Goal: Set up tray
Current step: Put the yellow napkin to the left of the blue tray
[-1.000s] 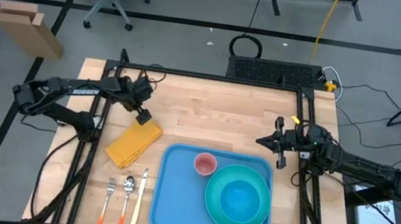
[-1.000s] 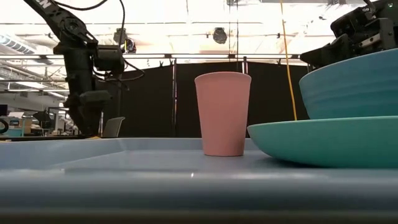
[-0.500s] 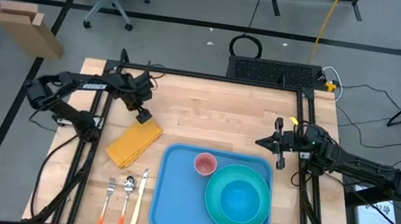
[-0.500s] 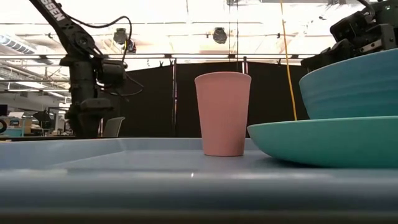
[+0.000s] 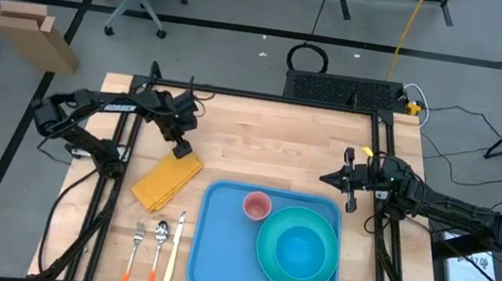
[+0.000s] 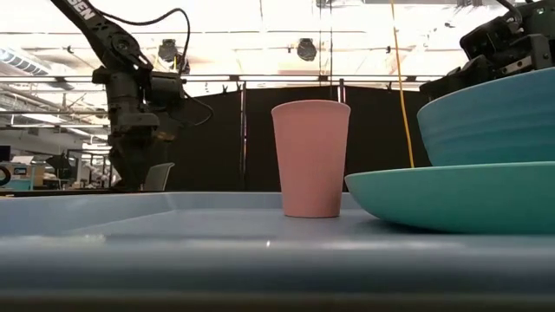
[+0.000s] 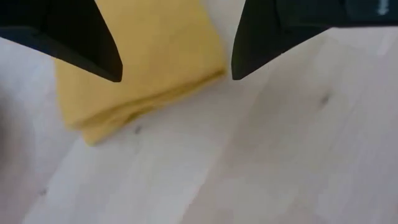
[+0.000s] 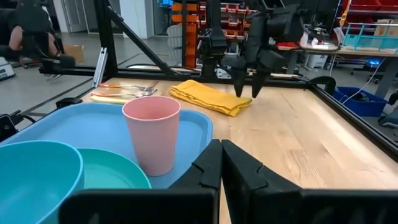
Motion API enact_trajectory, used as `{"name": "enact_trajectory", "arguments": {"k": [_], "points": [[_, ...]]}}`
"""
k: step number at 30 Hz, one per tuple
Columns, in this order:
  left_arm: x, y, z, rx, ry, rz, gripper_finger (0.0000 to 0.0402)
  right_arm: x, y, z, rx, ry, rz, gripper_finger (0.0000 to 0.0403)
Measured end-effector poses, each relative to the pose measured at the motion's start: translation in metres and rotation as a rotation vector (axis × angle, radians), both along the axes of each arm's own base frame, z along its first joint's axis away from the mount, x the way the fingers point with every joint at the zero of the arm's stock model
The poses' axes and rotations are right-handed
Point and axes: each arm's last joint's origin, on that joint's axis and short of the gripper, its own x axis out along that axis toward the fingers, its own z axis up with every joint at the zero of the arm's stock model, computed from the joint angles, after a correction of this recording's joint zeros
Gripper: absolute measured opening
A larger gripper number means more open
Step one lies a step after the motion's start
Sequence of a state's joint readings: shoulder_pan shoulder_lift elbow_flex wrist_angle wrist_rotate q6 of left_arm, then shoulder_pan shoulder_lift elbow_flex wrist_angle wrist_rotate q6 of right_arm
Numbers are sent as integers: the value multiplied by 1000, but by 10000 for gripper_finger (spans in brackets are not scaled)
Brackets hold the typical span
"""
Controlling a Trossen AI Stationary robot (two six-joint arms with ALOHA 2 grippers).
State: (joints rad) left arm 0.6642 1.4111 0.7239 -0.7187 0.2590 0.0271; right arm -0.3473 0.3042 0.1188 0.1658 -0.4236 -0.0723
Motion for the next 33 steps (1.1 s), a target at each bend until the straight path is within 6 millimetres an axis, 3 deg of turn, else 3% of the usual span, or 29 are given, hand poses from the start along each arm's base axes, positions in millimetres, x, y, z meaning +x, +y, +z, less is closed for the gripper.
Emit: {"name": "enact_trajectory", "arguments": {"k": [9,19,33], "points": [[-2,2,3,60,61,-39,315,0,0,-1,2,6,0,0],[-6,0,-6,-10,95,-39,314,0,0,-1,4,12,-1,0],[-1,1,-11,-4,89,-8,278,0,0,-1,2,14,-1,0]]}}
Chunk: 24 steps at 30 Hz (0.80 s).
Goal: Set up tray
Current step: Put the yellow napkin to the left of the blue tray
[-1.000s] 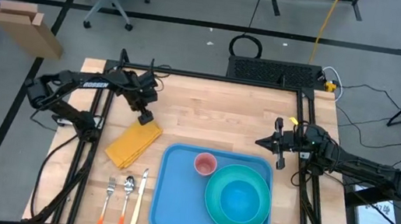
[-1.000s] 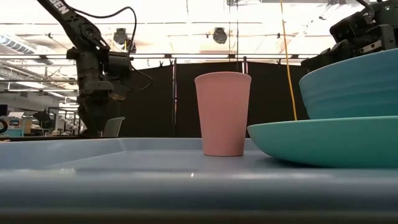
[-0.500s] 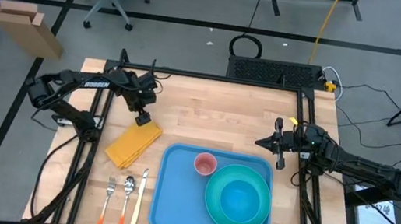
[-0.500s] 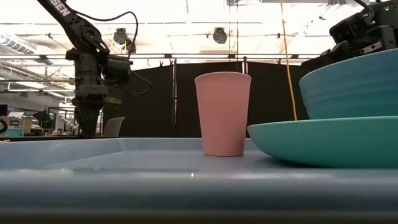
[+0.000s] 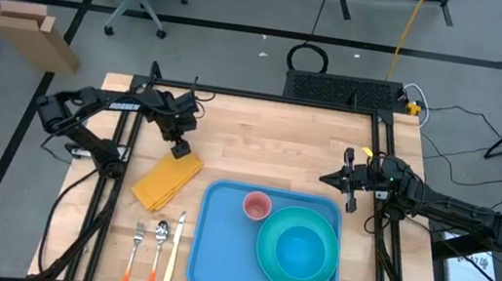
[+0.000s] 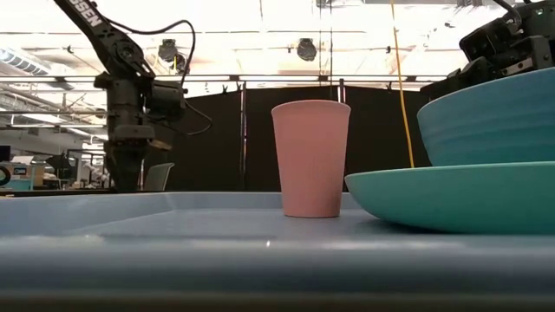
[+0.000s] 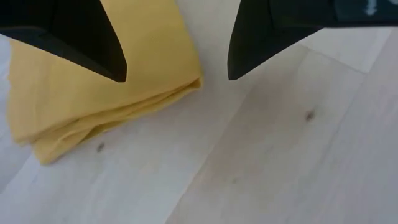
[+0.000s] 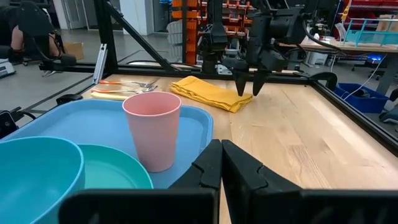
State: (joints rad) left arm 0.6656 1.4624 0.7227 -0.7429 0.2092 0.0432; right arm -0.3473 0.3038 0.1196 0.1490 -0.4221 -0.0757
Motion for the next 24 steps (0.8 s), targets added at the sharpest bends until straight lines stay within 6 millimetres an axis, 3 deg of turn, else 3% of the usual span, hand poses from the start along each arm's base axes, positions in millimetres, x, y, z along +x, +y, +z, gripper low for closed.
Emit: {"name": "enact_trajectory", "arguments": {"k": [11,15,22,24], "points": [[12,-4,-11,43,54,-39,238,0,0,0,0,1,0,0],[13,-6,-13,57,74,-55,179,0,0,0,-1,1,-1,0],[14,-10,-10,41,47,-46,29,0,0,0,-19,-2,1,0],[13,-10,-8,43,45,-27,13,0,0,0,-23,-5,1,0]]}}
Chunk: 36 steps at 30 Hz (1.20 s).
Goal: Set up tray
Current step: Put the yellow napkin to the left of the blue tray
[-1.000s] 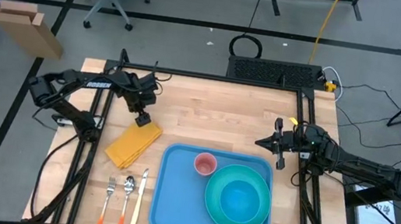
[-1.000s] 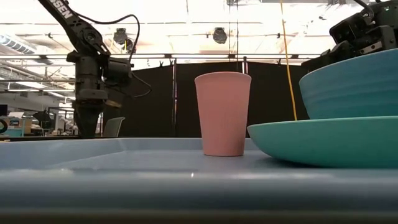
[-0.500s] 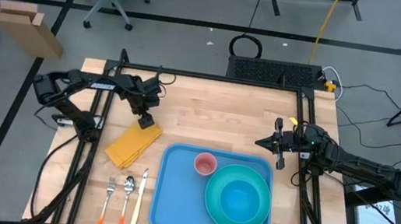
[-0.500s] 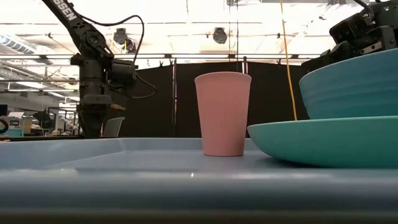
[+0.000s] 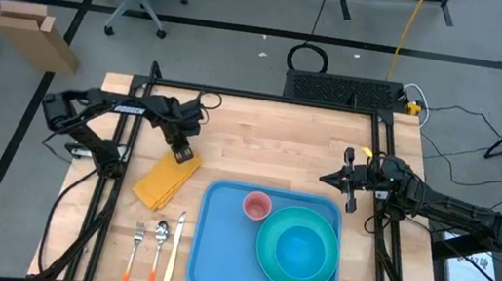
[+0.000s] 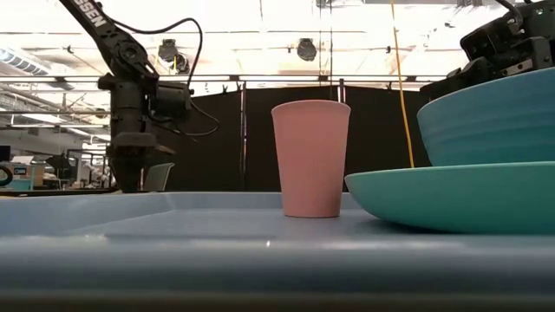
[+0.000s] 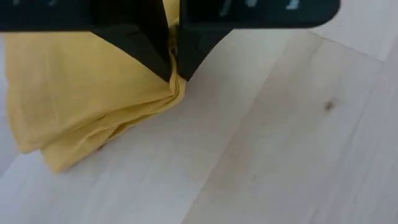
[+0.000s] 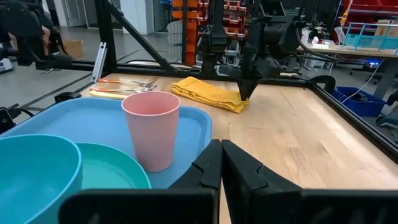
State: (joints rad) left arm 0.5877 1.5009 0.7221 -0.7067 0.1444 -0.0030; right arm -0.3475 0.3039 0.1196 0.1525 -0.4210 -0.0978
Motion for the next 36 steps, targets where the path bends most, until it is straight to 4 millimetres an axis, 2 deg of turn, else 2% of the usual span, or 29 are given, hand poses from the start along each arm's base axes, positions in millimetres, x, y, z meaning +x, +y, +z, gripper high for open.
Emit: {"name": "enact_trajectory", "arguments": {"k": [8,13,18,24,29,32,36], "points": [[-1,-5,19,48,-59,62,7,0,0,0,-1,0,0,0],[7,-12,54,113,-200,69,6,0,0,0,-15,-1,1,0],[16,-28,102,206,-360,73,6,0,0,0,-16,-2,2,0],[22,-64,155,311,-542,35,5,0,0,0,-15,-3,2,0],[29,-99,187,358,-656,4,5,0,0,0,-14,-5,1,0],[33,-126,200,368,-726,-24,5,0,0,0,-14,-5,1,0],[34,-164,206,367,-773,-50,5,0,0,0,-13,-6,1,0]]}}
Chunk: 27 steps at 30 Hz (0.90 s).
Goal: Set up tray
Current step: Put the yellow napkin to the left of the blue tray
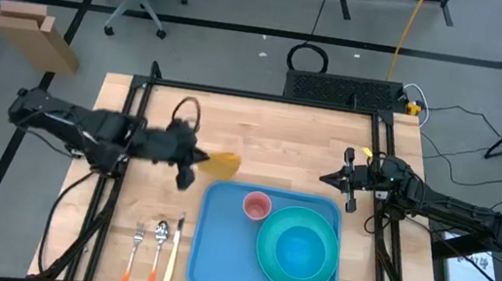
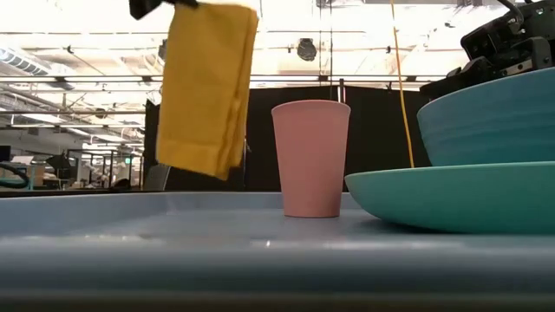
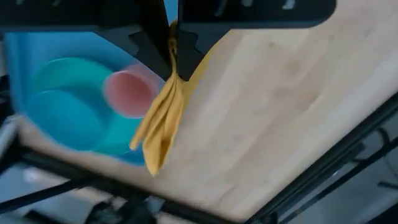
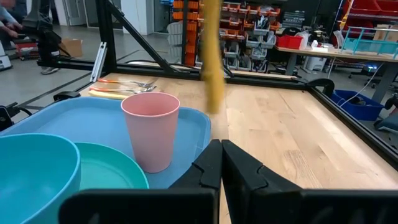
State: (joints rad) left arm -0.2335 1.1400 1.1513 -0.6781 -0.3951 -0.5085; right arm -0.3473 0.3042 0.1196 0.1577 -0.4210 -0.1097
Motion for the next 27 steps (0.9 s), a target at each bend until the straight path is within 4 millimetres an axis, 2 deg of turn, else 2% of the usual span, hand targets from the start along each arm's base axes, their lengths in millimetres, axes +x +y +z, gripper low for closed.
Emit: {"name": "enact_trajectory", "arguments": {"k": [8,16,20,27], "points": [[10,-76,-7,-77,-138,-53,5,0,0,3,-12,-29,1,0],[36,-143,-38,-283,-271,-20,5,0,0,7,14,-62,-2,0],[45,-164,-45,-449,-348,6,5,0,0,7,20,-67,2,0],[48,-185,-28,-543,-272,65,5,0,2,7,23,-71,75,0]]}}
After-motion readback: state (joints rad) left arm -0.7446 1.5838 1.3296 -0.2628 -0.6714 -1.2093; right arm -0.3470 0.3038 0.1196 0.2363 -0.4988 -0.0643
